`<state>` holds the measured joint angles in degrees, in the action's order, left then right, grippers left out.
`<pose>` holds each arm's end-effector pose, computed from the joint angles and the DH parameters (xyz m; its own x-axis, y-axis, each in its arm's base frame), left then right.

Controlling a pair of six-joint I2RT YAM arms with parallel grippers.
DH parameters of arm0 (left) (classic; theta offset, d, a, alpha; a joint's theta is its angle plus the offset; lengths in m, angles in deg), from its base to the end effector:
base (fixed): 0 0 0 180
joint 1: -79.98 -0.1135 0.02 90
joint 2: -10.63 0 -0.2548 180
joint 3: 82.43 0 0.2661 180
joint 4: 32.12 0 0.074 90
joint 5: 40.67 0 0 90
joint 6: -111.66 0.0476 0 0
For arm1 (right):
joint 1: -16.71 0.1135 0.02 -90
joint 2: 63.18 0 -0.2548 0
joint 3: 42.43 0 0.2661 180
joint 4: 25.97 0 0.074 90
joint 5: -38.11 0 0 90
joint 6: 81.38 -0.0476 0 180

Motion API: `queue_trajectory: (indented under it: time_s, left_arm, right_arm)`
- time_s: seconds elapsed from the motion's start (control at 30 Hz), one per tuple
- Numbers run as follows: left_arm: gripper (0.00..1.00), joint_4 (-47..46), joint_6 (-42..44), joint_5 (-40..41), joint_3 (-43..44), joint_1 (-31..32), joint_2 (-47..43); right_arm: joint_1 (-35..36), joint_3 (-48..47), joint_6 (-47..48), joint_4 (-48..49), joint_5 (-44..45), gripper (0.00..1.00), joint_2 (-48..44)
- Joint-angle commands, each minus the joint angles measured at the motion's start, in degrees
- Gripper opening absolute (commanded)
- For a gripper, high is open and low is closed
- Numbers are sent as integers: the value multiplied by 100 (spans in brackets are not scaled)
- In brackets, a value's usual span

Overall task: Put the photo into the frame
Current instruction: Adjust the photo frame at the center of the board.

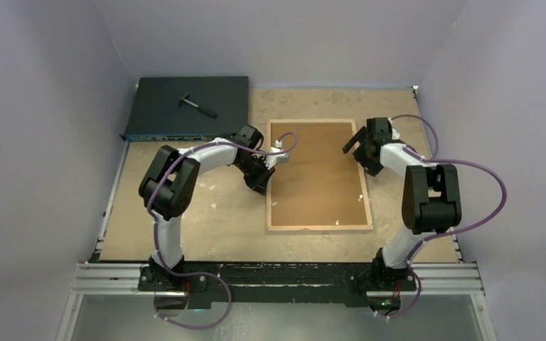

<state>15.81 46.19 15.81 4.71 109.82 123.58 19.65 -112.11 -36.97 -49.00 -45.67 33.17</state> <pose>0.3259 -0.2172 0.1231 -0.5297 0.7029 -0.4748 0.8451 0.3896 -0.3660 0.3642 0.0135 0.1548 -0.5194 0.6844 -0.5116 0.5574 0.7252 0.4042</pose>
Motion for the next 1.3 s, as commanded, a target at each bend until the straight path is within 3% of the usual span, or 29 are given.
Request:
queue_trajectory:
  time_s: [0.0, 0.1, 0.17, 0.33, 0.47, 0.6, 0.7, 1.07, 1.27]
  left_arm:
    - [6, 314, -66, -298, 120, 152, 204]
    - [10, 614, 9, -283, 128, 98, -176]
    - [14, 825, 73, -387, 138, -122, -482]
    - [24, 1686, 410, -1005, 627, -1270, -1037]
    - [27, 2215, 678, -1149, 903, -1903, -1350]
    - [27, 2220, 633, -1048, 763, -2210, -1589]
    - [27, 2168, 536, -1089, 605, -2398, -1631]
    - [24, 1650, 150, -1012, 345, -2501, -1386]
    - [24, 1551, 91, -1001, 369, -2501, -1236]
  right_arm:
    - [114, -1020, 275, -164, -316, 99, 206]
    - [127, -1346, 522, -369, 388, 99, -53]
    - [253, -1205, 790, -198, 403, 99, -343]
    - [1267, -984, 1078, -171, 706, 99, -499]
    - [2379, -1073, 1226, 104, 706, 86, -304]
    - [3337, -1680, 1470, 10, 913, 66, 314]
    - [3856, -2166, 1599, -158, 1093, 58, 844]
    - [4317, -2853, 1736, -152, 1294, 49, 1810]
    - [4430, -2914, 1914, -134, 1436, 37, 2088]
